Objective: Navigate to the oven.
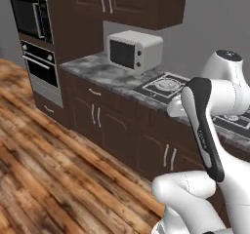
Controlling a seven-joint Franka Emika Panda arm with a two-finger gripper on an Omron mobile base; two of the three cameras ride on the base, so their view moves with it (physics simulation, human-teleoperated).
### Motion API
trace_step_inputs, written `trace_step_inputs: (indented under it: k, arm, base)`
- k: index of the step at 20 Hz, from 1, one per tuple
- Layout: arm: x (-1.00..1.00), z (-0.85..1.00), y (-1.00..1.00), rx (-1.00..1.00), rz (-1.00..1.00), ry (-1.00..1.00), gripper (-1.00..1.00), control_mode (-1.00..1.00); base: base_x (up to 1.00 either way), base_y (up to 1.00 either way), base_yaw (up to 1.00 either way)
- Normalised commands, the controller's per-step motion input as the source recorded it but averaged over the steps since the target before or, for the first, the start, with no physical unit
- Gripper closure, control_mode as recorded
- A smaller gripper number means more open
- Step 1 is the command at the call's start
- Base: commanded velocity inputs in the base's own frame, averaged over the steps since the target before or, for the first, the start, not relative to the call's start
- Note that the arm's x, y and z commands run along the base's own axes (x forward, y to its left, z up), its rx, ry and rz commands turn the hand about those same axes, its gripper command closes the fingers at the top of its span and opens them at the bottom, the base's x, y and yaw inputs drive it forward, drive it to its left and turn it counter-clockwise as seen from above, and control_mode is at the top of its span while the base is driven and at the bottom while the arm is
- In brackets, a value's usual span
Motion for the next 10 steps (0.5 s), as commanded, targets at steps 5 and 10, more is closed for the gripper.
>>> trace_step_inputs:
  k: [5,10]
  arm:
    - [0.00,0.00,0.00,0.00,0.00,0.00,-1.00,1.00]
    - [0.00,0.00,0.00,0.00,0.00,0.00,-1.00,1.00]
  base:
    - [1.00,1.00,0.07]
    - [1.00,1.00,-0.11]
